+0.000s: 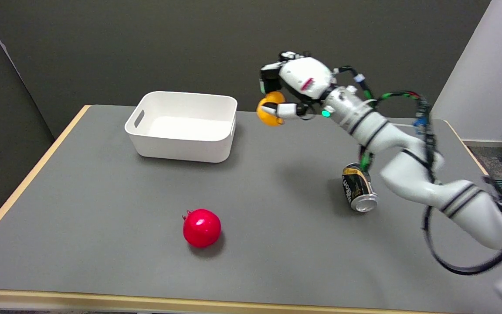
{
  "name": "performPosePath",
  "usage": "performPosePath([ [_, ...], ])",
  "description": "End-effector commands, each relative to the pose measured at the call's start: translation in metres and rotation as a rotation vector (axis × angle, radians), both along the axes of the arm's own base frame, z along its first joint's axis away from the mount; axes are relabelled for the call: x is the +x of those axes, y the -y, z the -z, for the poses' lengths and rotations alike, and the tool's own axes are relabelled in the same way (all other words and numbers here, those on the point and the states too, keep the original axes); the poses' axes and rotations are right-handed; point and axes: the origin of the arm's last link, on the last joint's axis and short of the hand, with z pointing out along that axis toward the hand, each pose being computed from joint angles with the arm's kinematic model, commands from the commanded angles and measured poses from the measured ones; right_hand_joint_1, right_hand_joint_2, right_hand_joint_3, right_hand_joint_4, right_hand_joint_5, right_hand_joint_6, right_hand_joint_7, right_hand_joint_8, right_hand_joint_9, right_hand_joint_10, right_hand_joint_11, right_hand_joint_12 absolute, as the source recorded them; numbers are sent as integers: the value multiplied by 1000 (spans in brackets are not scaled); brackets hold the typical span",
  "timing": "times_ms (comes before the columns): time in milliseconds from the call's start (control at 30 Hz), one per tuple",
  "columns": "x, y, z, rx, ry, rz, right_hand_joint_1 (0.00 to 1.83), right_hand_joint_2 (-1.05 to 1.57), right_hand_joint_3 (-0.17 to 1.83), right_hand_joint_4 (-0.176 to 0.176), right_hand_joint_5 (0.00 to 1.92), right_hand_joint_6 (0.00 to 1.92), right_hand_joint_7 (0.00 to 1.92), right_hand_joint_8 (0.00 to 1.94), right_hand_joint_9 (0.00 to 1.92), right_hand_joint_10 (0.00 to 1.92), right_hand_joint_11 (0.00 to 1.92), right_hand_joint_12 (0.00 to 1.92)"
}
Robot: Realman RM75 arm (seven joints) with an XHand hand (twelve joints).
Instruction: Place the yellow duck into the white box.
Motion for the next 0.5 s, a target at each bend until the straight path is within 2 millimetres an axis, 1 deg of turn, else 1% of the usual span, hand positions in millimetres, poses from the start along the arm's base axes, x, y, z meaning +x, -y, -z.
performPosePath([
  [33,-1,95,151,184,-39,25,1189,985,562,-127,645,1445,860,1527,693,1277,273,1341],
  [100,-1,100,161,190,-55,24,1188,987,561,-128,645,1445,859,1528,694,1279,271,1339],
  [167,-3,104,166,190,-71,30,1188,987,560,-127,645,1445,858,1529,694,1280,267,1335],
  [300,6,111,181,203,-90,22,1187,994,552,-127,642,1444,853,1536,694,1281,253,1318],
  [400,12,112,188,217,-88,7,1184,1001,544,-125,639,1445,846,1544,694,1281,248,1308],
  [467,11,111,189,218,-95,7,1183,1004,539,-124,638,1445,843,1546,694,1281,246,1304],
  [500,7,111,190,218,-107,12,1183,1006,536,-123,638,1445,842,1547,693,1282,245,1302],
])
